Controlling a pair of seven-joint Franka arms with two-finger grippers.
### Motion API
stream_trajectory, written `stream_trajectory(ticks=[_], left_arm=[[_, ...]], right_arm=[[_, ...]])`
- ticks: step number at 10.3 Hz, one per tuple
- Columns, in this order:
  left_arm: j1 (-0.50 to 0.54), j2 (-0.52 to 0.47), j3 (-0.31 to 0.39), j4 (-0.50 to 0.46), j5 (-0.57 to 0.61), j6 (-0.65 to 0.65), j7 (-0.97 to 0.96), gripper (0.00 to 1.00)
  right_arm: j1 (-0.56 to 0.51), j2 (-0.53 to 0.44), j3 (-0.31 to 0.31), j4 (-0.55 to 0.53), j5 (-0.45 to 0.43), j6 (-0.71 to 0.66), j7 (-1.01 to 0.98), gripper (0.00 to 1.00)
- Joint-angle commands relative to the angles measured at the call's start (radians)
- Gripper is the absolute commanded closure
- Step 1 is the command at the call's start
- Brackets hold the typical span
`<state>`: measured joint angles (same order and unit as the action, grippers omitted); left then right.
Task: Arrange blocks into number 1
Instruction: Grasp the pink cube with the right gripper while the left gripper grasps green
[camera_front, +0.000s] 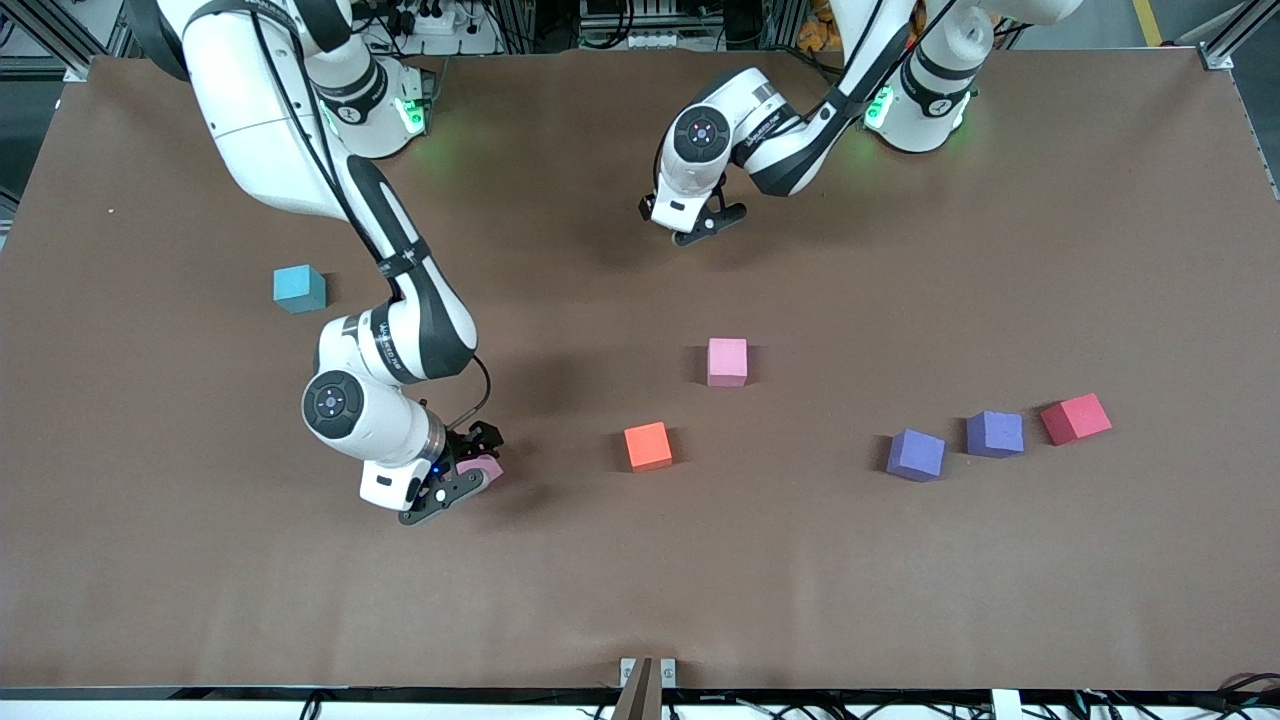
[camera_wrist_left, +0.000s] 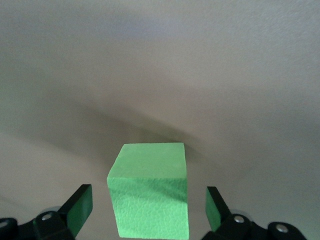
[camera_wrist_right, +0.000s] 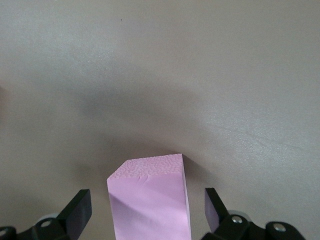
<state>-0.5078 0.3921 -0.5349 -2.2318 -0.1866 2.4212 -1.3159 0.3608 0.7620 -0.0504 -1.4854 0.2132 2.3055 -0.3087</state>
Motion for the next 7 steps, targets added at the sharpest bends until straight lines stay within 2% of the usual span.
stream_trajectory(ticks=[1,2,3,5,6,7], left_arm=[[-0.012,0.010,-0.004,-0.003,-0.007,0.022,-0.020,0.00],[-0.015,0.011,-0.004,-0.003,0.005,0.022,-0.016,0.04],[-0.024,0.011,-0.004,-0.003,0.031,0.022,-0.003,0.34],[-0.028,0.019,-0.004,0.004,0.108,0.026,-0.002,0.77],[-0.029,0.019,-0.004,0.008,0.117,0.038,0.000,0.90],[-0.038,0.019,-0.005,0.008,0.140,0.047,0.003,0.96]], right_arm=[[0.006,0.003,-0.005,-0.048,0.022,0.072,-0.027,0.00],[0.010,0.011,-0.005,-0.055,0.019,0.084,-0.029,0.00],[0.010,0.014,-0.005,-0.055,0.017,0.086,-0.029,0.00],[0.012,0.019,-0.005,-0.053,0.015,0.089,-0.027,0.00],[0.010,0.020,-0.008,-0.053,0.015,0.089,-0.027,0.11],[0.010,0.019,-0.011,-0.052,0.015,0.088,-0.026,0.27]])
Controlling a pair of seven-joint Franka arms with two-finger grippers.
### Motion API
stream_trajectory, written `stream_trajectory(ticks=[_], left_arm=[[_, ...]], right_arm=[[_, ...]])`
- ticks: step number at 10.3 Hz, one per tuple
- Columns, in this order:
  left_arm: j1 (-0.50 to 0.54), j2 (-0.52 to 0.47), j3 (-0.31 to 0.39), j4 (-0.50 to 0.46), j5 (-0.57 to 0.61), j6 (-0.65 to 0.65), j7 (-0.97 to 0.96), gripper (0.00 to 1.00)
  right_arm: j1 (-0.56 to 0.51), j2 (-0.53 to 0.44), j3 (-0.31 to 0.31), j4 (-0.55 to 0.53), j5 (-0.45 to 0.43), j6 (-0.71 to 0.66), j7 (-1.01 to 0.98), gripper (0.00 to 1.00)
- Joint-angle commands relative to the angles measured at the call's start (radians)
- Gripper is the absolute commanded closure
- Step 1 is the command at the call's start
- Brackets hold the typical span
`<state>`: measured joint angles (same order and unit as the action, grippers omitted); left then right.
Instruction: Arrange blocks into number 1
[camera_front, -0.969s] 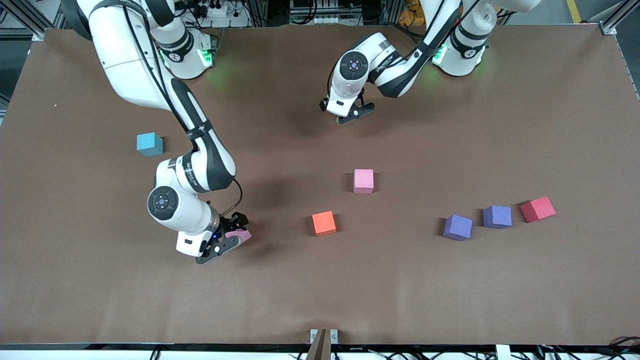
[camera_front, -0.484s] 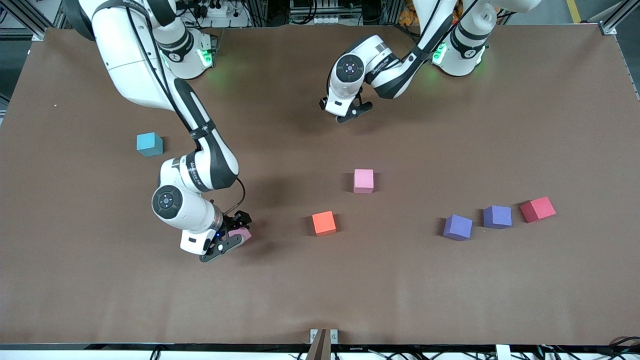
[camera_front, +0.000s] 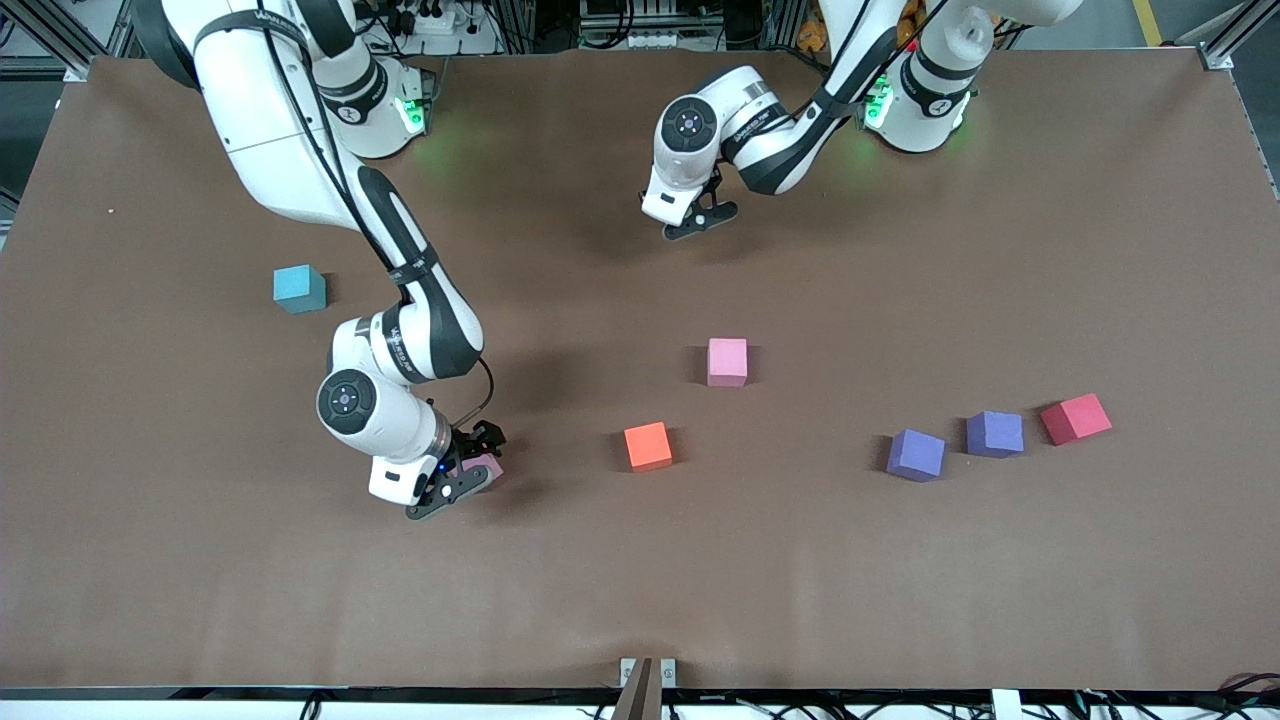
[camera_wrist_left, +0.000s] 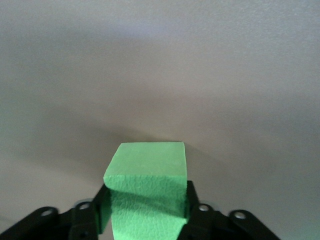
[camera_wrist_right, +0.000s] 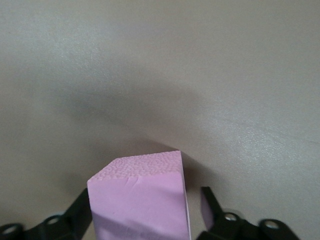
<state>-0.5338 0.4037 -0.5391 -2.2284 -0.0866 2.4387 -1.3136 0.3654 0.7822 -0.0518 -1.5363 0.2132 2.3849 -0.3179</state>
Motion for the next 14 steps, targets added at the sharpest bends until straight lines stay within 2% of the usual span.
stream_trajectory(ticks=[1,2,5,8,9,12,14], left_arm=[[-0.015,0.007,-0.001,0.006,0.073,0.036,0.001,1.00],[-0.023,0.013,-0.001,0.015,0.083,0.042,0.001,1.00],[-0.058,0.029,-0.001,0.042,0.131,0.054,0.001,1.00],[-0.094,0.044,0.001,0.050,0.133,0.078,0.002,1.00],[-0.104,0.049,0.004,0.050,0.162,0.083,0.007,1.00],[-0.104,0.063,0.007,0.050,0.309,0.086,0.007,1.00],[-0.106,0.073,0.008,0.059,0.324,0.088,0.005,1.00]], right_arm=[[0.004,0.000,-0.013,-0.001,0.015,0.007,-0.016,0.39],[0.006,-0.001,-0.023,0.002,0.017,0.007,-0.010,0.43],[0.007,-0.012,-0.025,0.004,0.023,0.002,0.022,0.46],[0.021,-0.053,-0.026,0.001,0.012,-0.032,0.161,0.45],[0.024,-0.082,-0.031,-0.001,0.006,-0.077,0.209,0.45],[0.023,-0.170,-0.039,0.008,-0.135,-0.270,0.340,0.45],[0.024,-0.224,-0.039,-0.005,-0.126,-0.340,0.428,0.45]])
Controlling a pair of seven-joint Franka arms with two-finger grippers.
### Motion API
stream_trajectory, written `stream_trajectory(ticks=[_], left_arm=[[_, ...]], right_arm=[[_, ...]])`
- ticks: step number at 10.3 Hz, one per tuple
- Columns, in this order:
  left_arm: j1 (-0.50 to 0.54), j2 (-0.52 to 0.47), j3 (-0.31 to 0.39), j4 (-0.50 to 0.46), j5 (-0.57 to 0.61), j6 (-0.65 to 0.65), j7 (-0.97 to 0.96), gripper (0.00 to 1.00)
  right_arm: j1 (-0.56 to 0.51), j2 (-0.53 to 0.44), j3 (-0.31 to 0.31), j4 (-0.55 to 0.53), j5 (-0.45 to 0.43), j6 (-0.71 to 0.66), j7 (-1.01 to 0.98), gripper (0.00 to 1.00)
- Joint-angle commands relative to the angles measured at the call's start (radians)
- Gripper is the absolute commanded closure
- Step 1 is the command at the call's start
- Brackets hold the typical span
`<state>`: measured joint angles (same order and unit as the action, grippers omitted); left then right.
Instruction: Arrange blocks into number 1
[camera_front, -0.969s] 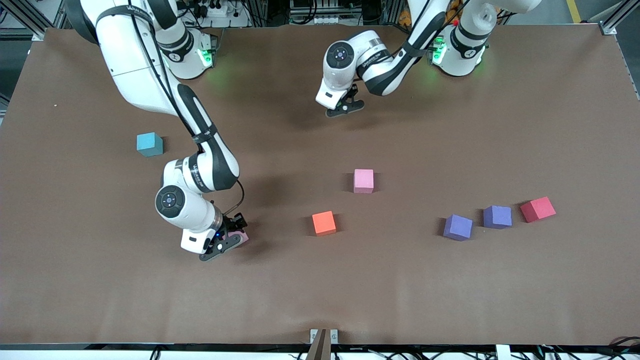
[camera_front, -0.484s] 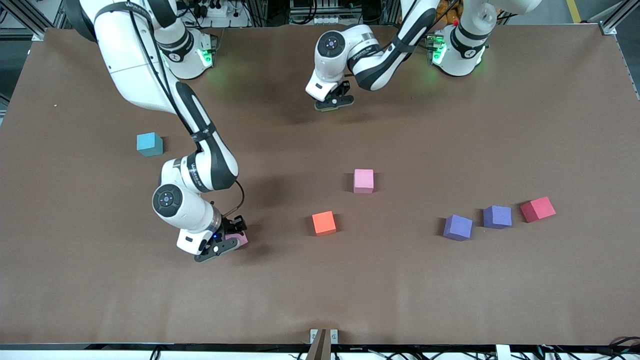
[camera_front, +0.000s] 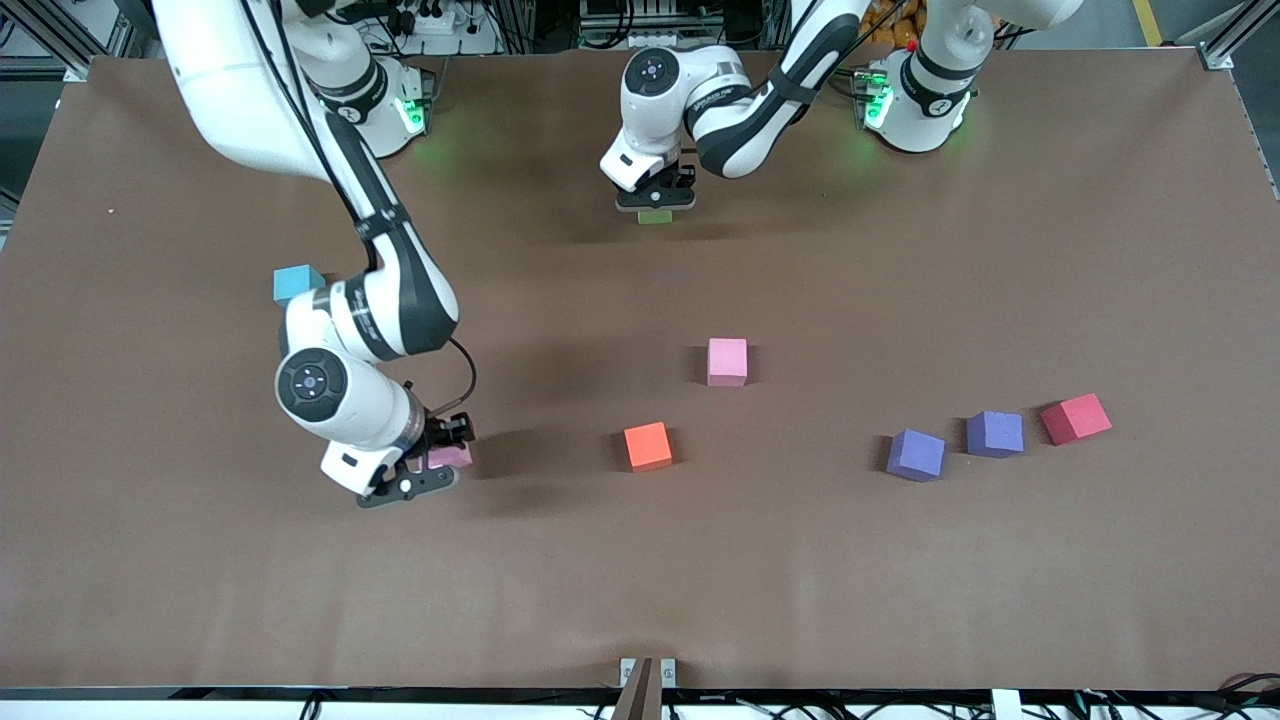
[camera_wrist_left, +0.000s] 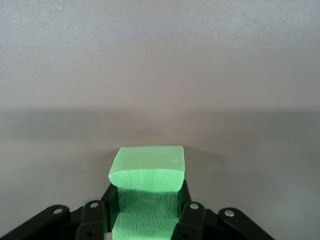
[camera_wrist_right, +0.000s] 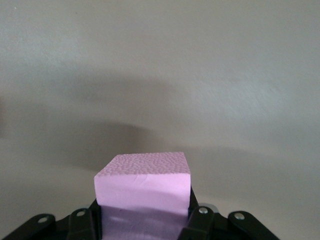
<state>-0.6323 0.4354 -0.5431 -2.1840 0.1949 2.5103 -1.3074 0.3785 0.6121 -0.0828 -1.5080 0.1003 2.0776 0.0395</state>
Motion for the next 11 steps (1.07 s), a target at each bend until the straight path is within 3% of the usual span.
stream_trajectory(ticks=[1,2,3,4,8,11], left_arm=[[-0.007,0.046,0.012,0.021,0.043,0.016,-0.001,0.99],[-0.007,0.046,0.014,0.026,0.043,0.016,-0.001,0.95],[-0.007,0.048,0.014,0.027,0.043,0.016,-0.009,0.38],[-0.006,0.048,0.014,0.029,0.044,0.016,-0.019,0.00],[0.006,-0.022,0.031,0.039,0.046,0.001,-0.093,0.00],[0.130,-0.133,0.041,0.039,0.044,-0.024,-0.110,0.00]], right_arm=[[0.026,-0.081,-0.008,-0.055,-0.011,-0.045,0.097,0.45],[0.034,-0.106,-0.008,-0.078,-0.010,-0.047,0.129,0.45],[0.049,-0.127,-0.008,-0.104,-0.010,-0.047,0.176,0.45],[0.069,-0.146,-0.008,-0.122,-0.007,-0.045,0.233,0.45],[0.117,-0.218,-0.008,-0.239,0.061,-0.033,0.293,0.45],[0.154,-0.247,-0.008,-0.300,0.087,-0.025,0.295,0.45]])
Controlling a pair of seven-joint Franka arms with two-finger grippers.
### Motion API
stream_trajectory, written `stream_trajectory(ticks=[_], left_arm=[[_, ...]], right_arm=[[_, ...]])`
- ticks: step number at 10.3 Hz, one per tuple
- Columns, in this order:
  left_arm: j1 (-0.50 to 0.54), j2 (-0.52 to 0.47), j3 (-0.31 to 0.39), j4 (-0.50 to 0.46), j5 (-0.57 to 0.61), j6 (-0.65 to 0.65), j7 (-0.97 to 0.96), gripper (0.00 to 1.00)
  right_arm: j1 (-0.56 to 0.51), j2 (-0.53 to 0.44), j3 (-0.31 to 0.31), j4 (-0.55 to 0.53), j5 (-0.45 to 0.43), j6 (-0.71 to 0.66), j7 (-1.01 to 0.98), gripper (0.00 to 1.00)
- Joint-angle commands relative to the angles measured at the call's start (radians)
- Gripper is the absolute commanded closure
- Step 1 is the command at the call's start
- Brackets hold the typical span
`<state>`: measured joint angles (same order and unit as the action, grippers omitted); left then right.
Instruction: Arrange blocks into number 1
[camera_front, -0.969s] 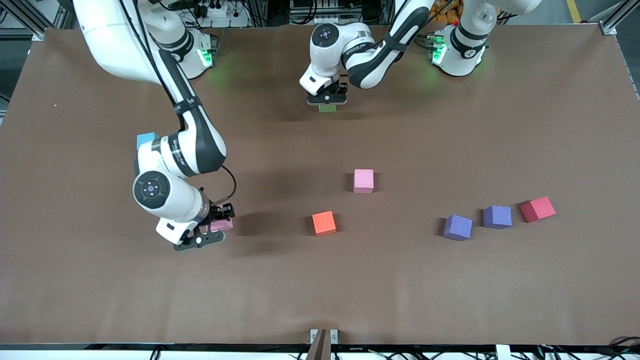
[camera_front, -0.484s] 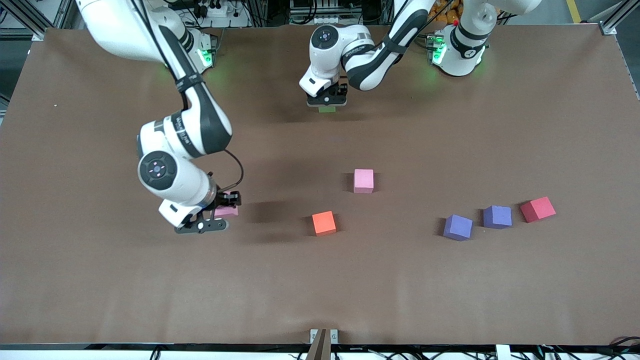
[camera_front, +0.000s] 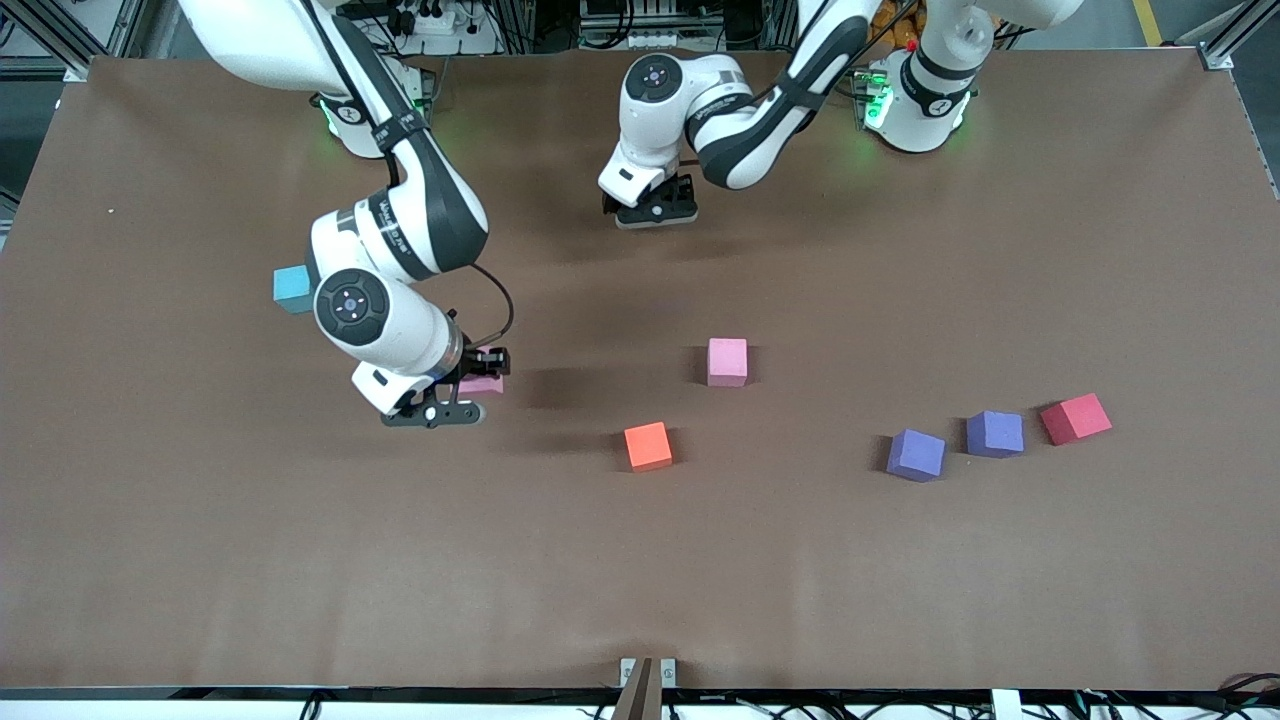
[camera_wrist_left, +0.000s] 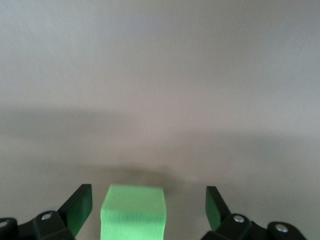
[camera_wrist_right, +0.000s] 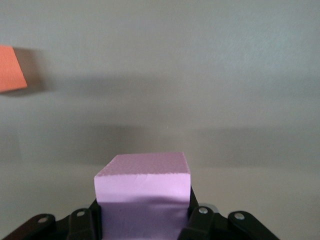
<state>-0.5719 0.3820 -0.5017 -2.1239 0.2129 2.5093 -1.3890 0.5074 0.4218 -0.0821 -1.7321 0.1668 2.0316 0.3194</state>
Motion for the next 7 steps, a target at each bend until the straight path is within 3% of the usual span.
stream_trajectory(ticks=[1,3,5,7], left_arm=[[0.130,-0.104,0.020,-0.019,0.028,-0.023,0.008,0.00],[0.235,-0.091,0.070,0.025,0.028,-0.023,0.266,0.00],[0.227,-0.039,0.207,0.093,0.008,-0.021,0.482,0.00],[0.183,0.050,0.300,0.172,0.005,-0.020,0.570,0.00]], right_arm=[[0.049,-0.067,-0.008,-0.099,0.055,0.024,0.015,0.45],[0.115,-0.063,-0.008,-0.104,0.072,0.025,0.033,0.45],[0.190,-0.058,-0.008,-0.104,0.072,0.042,0.111,0.45],[0.288,-0.045,-0.008,-0.104,0.072,0.088,0.229,0.45]])
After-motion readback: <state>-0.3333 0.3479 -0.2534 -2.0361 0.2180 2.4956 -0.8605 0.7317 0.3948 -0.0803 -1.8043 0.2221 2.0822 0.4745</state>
